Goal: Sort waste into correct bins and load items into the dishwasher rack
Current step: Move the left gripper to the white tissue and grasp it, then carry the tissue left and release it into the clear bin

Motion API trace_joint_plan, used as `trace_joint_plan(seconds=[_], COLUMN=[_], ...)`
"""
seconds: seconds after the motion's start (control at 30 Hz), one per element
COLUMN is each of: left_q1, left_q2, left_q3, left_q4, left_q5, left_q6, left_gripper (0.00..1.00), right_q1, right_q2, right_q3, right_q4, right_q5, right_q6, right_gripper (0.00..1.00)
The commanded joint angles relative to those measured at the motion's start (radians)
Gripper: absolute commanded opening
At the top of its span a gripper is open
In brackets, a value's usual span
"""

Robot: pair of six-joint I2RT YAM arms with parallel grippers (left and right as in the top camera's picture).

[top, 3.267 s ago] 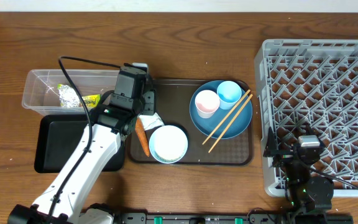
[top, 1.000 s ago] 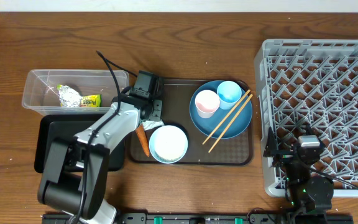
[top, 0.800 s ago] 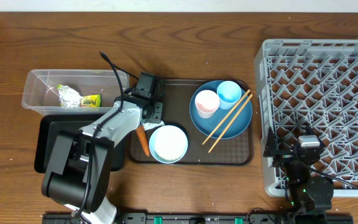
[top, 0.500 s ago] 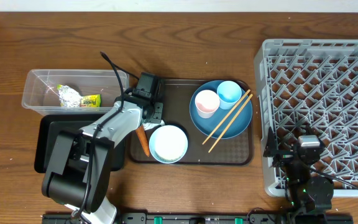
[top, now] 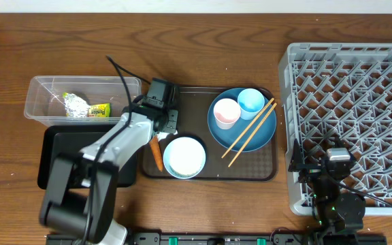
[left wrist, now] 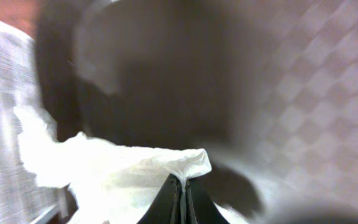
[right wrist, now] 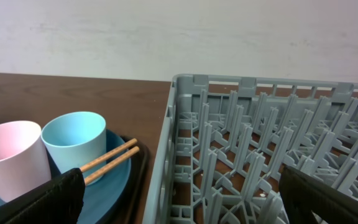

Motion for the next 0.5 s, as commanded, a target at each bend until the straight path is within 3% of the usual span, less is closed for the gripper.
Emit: trace_joint_plan(seconds=[0.0, 0.33, 0.47], left_q1=[0.002, 0.004, 0.011], left_q2=[-0.100, -0.303, -0.315], left_q3=[-0.004, -0.004, -0.004], left_q4=[-0.001, 0.006, 0.015], left_q5=[-0.014, -0.019, -0.143], left_q6=[0.002, 0.001, -0.007], left_gripper=[0.06, 0.06, 0.06], right_q1=[-0.011, -0.011, -0.011], right_q2=[0.000, 0.000, 0.000], right_q3=[-0.001, -0.001, -0.001], right_q4=[-0.004, -0.004, -0.004], right_q5=[-0.002, -0.002, -0.002], right_q6=[0.013, 0.013, 0.013], right_gripper=[0.99, 0.99, 0.99])
